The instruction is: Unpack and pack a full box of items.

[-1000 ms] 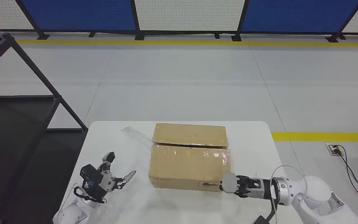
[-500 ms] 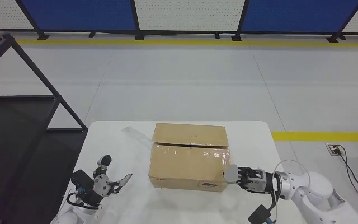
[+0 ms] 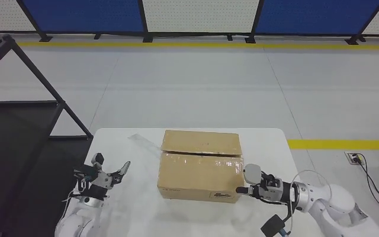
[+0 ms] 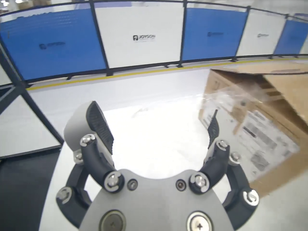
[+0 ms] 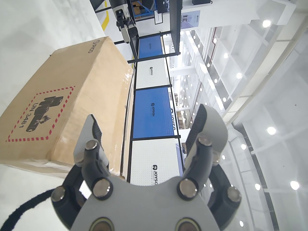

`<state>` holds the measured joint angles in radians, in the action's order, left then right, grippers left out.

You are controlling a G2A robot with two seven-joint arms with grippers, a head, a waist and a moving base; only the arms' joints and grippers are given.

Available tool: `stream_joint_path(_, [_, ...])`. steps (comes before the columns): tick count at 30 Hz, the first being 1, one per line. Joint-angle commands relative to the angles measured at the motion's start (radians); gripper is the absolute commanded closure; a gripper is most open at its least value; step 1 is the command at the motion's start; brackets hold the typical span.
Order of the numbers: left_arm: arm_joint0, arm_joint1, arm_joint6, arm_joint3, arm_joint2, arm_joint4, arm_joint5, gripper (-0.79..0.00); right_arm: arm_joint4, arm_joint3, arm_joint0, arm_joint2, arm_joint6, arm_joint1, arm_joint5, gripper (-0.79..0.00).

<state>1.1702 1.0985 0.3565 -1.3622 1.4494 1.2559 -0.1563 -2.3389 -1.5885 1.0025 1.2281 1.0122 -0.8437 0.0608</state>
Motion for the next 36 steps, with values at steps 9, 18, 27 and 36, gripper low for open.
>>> stream_joint_path(9, [-0.186, -0.014, -0.025, 0.152, -0.099, 0.488, -0.017, -0.785, 0.001, -0.055, 0.079, 0.106, -0.035, 0.018, -0.007, -0.785])
stream_joint_path(18, [-0.213, -0.021, 0.038, 0.243, -0.122, 0.544, -0.157, -0.785, -0.016, -0.083, 0.131, 0.148, -0.056, 0.026, -0.005, -0.785])
stream_joint_path(27, [-0.211, -0.023, -0.006, 0.233, -0.13, 0.618, -0.103, -0.785, -0.049, -0.102, 0.137, 0.146, -0.08, 0.027, 0.023, -0.785])
stream_joint_path(36, [-0.29, -0.002, -0.074, 0.276, -0.226, 0.81, 0.082, -0.785, -0.058, -0.097, 0.105, 0.131, -0.079, 0.024, 0.041, -0.785])
